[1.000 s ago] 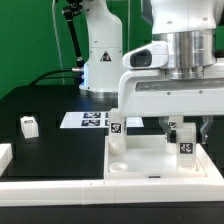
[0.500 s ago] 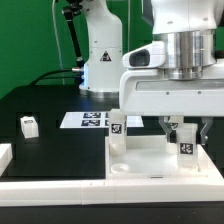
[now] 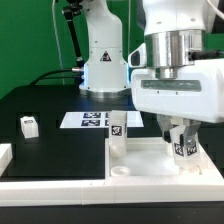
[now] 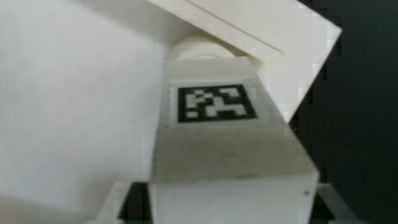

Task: Assemble square table

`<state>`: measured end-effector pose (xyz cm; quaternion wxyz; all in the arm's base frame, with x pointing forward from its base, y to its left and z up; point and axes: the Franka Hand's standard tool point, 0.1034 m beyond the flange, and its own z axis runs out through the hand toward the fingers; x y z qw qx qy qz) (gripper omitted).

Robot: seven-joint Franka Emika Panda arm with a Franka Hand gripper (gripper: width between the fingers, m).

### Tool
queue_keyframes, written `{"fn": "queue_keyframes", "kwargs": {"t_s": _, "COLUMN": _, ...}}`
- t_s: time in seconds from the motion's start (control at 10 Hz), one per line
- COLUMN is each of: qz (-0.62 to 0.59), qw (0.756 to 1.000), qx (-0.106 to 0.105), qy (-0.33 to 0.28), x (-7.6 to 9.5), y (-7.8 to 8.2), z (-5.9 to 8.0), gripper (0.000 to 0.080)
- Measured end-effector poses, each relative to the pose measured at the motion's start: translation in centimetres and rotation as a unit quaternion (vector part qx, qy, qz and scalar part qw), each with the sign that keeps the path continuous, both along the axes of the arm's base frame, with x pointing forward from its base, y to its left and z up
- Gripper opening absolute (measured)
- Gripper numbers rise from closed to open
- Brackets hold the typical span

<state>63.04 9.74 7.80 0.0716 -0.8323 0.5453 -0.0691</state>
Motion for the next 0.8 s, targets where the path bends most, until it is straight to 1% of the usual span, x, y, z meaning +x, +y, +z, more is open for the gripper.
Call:
{"fn": "queue_keyframes", "kwargs": {"t_s": 0.2, "qz": -0.064, "qw": 0.998, "qx": 0.014, "qy": 0.006, "x": -0.15, "y": 0.10, "z": -0.07, "gripper": 0.0292}}
{"fn": "queue_keyframes", "kwargs": {"t_s": 0.3, "qz": -0.135, "qw": 0.990, "qx": 0.025, "qy": 0.010, "x": -0.34, "y": 0.30, "z": -0.10, "gripper": 0.0294}}
{"fn": "queue_keyframes", "kwargs": {"t_s": 0.4, "qz": -0.171, "qw": 0.985, "qx": 0.029, "qy": 0.014, "x": -0.47, "y": 0.41, "z": -0.07, "gripper": 0.0295}}
{"fn": "queue_keyframes", "kwargs": {"t_s": 0.5, "qz": -0.186, "qw": 0.982, "qx": 0.029, "qy": 0.016, "x": -0.57, "y": 0.38, "z": -0.04, "gripper": 0.0297}}
{"fn": "queue_keyframes", "kwargs": {"t_s": 0.7, "qz": -0.166, "qw": 0.986, "qx": 0.025, "qy": 0.016, "x": -0.58, "y": 0.31, "z": -0.06, "gripper": 0.0296}}
{"fn": "queue_keyframes", "kwargs": {"t_s": 0.8, "qz": -0.097, "qw": 0.995, "qx": 0.005, "qy": 0.023, "x": -0.69, "y": 0.37, "z": -0.04, "gripper": 0.0296}}
